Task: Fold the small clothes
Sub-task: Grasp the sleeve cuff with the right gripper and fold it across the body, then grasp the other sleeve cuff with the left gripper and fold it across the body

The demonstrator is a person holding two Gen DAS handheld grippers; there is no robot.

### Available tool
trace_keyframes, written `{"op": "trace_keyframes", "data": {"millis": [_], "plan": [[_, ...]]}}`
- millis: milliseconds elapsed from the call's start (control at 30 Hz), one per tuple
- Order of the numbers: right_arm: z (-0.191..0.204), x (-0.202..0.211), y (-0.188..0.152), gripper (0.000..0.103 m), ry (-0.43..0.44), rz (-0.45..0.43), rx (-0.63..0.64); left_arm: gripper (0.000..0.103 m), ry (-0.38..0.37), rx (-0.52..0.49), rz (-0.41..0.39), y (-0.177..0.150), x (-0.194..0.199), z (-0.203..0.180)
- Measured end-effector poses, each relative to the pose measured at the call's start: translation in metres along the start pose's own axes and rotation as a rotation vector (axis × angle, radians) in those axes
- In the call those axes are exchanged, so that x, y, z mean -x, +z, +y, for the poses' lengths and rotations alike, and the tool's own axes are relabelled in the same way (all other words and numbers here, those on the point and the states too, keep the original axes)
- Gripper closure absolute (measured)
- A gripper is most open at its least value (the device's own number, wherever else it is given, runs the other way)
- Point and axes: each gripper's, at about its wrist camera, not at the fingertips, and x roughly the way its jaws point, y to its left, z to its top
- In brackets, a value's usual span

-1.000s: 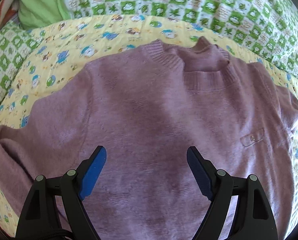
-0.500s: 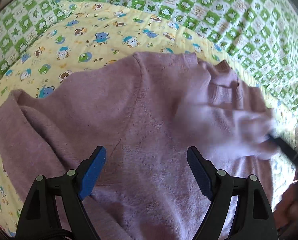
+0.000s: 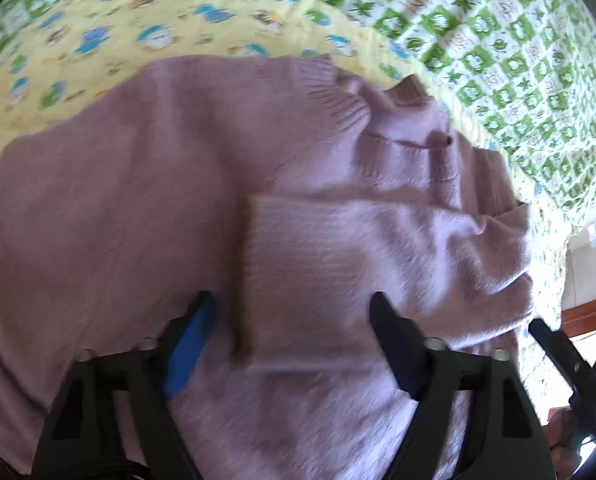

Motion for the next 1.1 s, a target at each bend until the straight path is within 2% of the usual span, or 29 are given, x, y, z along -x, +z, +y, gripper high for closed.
{"op": "trace_keyframes", "data": {"millis": [33, 67, 133, 233, 300, 333, 433, 567, 700, 800, 867, 1100], "plan": [[-0.003, 0.004, -0.001, 0.051, -0.007, -0.009, -0.011, 0.066, -0.013, -0.014, 0.001, 0.002, -0.004, -0.004], [-0.007, 0.008, -0.002, 0.051, -0.012, -0.018, -0.024, 0.087, -0.029, -0.028, 0.006, 0.006, -0.006, -0.009], [-0.012, 0.014, -0.003, 0.051, -0.029, -0.031, -0.040, 0.095, -0.044, -0.044, -0.032, 0.009, 0.004, -0.018], [-0.021, 0.021, -0.002, 0.051, -0.042, -0.053, -0.069, 0.096, -0.102, -0.068, -0.164, 0.011, 0.057, -0.031], [-0.026, 0.028, 0.000, 0.051, -0.056, -0.076, -0.073, 0.096, -0.087, -0.074, -0.247, 0.007, 0.087, -0.024], [-0.029, 0.031, 0.002, 0.051, -0.068, -0.090, -0.074, 0.096, -0.064, -0.073, -0.250, 0.005, 0.088, -0.016], [-0.044, 0.032, 0.007, 0.049, -0.115, -0.115, -0.091, 0.096, 0.016, -0.014, -0.166, -0.003, 0.062, 0.025], [-0.060, 0.022, 0.021, 0.048, -0.174, -0.106, -0.117, 0.096, 0.031, 0.036, -0.166, -0.019, 0.060, 0.051], [-0.074, 0.007, 0.044, 0.040, -0.212, -0.099, -0.112, 0.096, 0.046, 0.095, -0.175, -0.029, 0.062, 0.066], [-0.084, -0.009, 0.062, 0.037, -0.215, -0.074, -0.107, 0.095, 0.043, 0.131, -0.183, -0.033, 0.063, 0.076], [-0.088, -0.021, 0.074, 0.037, -0.211, -0.046, -0.103, 0.096, 0.043, 0.117, -0.169, -0.036, 0.066, 0.083], [-0.095, -0.068, 0.087, 0.037, -0.162, 0.062, -0.071, 0.096, 0.043, 0.119, -0.151, -0.043, 0.060, 0.084]]}}
